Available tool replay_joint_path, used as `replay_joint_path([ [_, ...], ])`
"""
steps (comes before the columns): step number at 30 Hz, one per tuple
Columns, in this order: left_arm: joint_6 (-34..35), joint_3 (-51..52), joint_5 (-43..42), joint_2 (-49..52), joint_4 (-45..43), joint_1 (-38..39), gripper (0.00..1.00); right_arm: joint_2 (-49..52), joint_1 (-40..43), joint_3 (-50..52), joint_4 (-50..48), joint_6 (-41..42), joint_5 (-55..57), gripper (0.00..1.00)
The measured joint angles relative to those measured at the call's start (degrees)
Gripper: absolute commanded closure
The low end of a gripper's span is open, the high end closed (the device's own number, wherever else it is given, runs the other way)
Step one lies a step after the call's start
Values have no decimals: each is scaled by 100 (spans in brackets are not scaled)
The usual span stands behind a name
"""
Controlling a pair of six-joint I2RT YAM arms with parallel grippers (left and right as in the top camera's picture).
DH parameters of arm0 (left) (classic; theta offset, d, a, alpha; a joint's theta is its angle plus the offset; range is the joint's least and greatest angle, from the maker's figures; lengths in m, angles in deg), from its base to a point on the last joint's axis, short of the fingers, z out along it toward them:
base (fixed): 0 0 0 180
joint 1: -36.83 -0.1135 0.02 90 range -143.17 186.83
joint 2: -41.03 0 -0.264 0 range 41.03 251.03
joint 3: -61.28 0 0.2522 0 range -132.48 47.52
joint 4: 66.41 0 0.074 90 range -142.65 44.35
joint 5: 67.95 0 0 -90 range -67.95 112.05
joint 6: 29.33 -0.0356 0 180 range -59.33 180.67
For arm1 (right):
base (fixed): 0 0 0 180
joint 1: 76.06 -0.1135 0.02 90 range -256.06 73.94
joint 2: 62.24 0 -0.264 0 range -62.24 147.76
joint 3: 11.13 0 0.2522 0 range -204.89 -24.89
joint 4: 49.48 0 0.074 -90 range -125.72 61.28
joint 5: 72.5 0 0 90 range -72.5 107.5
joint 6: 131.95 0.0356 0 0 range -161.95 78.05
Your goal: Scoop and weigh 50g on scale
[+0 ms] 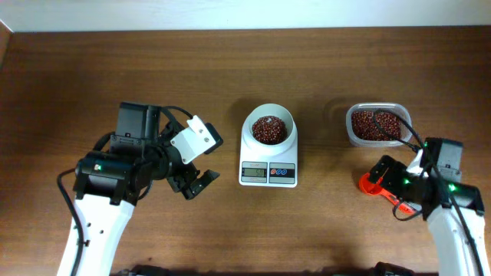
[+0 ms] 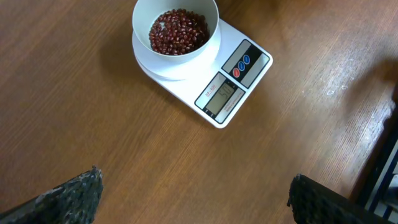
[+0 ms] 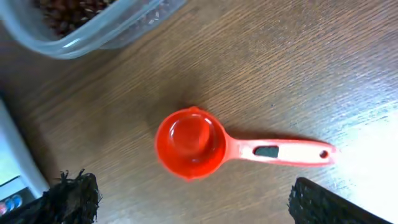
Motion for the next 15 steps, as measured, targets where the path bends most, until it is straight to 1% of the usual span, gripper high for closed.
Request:
replay_joint_path([
  [7,0,0,0,0,0,0,1,-1047,0,0,455,-24,-96,1],
  [15,0,0,0,0,0,0,1,-1808,0,0,601,-627,-726,1],
])
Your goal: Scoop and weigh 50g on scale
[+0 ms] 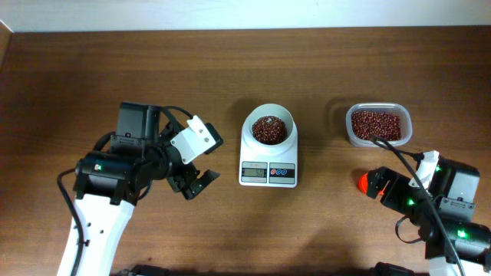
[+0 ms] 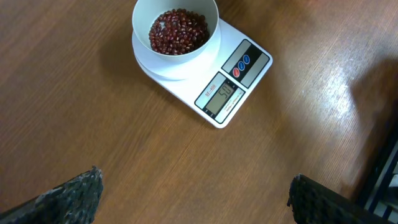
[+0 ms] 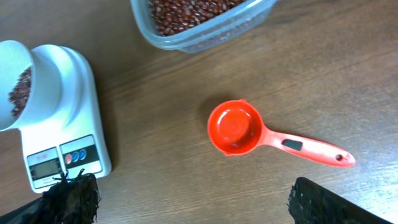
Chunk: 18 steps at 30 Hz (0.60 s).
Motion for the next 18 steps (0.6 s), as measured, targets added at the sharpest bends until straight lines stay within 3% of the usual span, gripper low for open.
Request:
replay_joint_path([
  [18,0,0,0,0,2,0,1,-2625,0,525,-356,229,-262,2],
])
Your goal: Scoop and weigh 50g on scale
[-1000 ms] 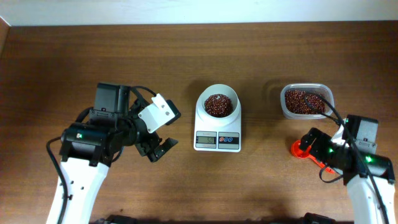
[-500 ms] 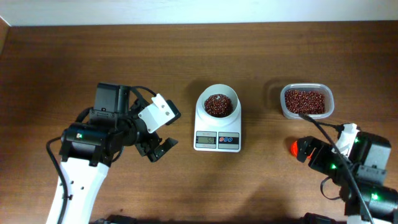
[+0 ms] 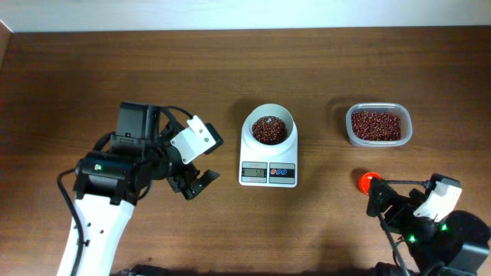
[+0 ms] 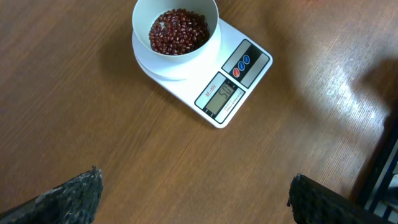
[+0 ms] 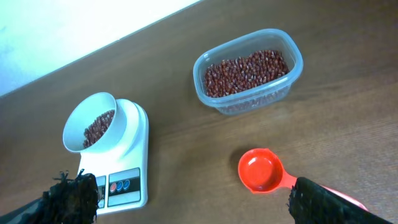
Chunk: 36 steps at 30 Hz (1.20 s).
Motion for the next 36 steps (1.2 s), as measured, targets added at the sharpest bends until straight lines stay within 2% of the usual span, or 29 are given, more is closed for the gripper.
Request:
replay_joint_path([
  [3,0,0,-4,0,0,0,1,-448,-166,315,-490,87,4,1],
  [8,-2,0,-2,0,-2,0,1,-1248,-949,1353,-2422,103,-39,1],
  [15,0,0,0,0,-2,0,1,-1740,-1005,2533,-3886,103,149,1],
  [22,0,-2,0,0,-2,0,1,-1740,-1176,2662,-4299,251,949,1],
  [28,0,0,0,0,0,0,1,-1751,-1176,3394,-5346,374,1134,1],
  [36,0,0,0,0,-2,0,1,-1751,-1176,3646,-5412,420,1451,1],
])
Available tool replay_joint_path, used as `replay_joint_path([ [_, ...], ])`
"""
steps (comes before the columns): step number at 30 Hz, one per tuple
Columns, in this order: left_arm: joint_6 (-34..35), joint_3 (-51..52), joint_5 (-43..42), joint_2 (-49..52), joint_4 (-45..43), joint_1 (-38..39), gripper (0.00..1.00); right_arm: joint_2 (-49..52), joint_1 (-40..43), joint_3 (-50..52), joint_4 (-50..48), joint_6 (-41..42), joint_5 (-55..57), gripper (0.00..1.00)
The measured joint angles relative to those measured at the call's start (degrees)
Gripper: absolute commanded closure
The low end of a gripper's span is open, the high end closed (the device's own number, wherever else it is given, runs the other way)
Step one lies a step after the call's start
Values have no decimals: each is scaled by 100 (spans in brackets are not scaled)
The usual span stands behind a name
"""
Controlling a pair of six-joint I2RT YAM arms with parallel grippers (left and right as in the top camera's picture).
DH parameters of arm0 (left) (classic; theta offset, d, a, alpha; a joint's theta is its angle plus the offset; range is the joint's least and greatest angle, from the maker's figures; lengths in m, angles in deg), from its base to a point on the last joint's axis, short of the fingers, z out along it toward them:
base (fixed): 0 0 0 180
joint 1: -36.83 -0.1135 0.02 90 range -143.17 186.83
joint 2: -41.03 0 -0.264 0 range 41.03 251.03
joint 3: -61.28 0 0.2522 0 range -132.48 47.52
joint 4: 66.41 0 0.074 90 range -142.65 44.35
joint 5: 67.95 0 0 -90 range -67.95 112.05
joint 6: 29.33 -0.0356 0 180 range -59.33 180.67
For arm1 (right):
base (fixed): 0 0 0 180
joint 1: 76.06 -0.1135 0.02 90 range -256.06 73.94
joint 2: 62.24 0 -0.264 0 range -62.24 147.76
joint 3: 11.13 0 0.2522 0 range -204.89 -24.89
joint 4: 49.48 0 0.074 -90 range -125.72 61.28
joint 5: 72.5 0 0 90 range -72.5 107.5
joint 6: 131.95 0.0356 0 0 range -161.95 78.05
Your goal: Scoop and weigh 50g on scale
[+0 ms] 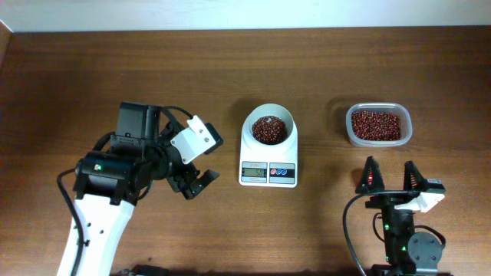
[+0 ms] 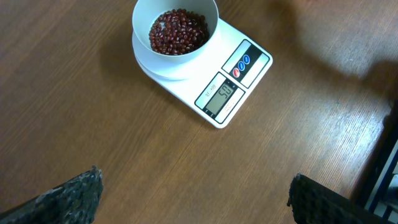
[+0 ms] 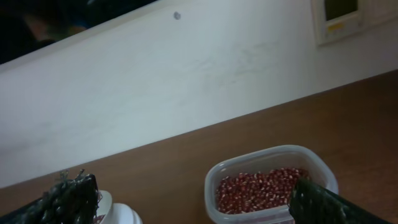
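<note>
A white scale (image 1: 268, 170) stands mid-table, carrying a white bowl (image 1: 268, 129) of red beans; in the left wrist view its display (image 2: 224, 94) seems to read 50. The clear tub of beans (image 1: 377, 125) sits to its right, also in the right wrist view (image 3: 270, 186). My right gripper (image 1: 389, 167) is open near the table's front edge, tilted up toward the tub, with nothing between its fingers (image 3: 323, 202). My left gripper (image 1: 196, 182) hangs open and empty left of the scale (image 2: 233, 78). The red scoop does not show clearly in any view.
A white wall (image 3: 186, 93) runs behind the table's far edge. Bare brown tabletop (image 1: 92, 77) lies left of and behind the scale, and between the scale and the tub.
My right arm has drawn further back to the front edge and tilted up. Its camera now faces the tub and the wall, and the scoop has left its view. The left arm is unchanged.
My right gripper stood open close above the empty red scoop lying on the table below the tub. At each later moment it was higher and further back, with the scoop still lying there. The left gripper stayed open beside the scale, whose bowl held beans throughout.
</note>
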Motion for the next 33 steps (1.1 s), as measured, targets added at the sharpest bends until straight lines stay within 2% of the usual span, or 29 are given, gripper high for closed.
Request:
replay_joint_path([
  [13,0,0,0,0,0,0,1,0,72,2,863,-203,280,1],
  [33,0,0,0,0,2,0,1,0,81,2,879,-1075,297,1],
])
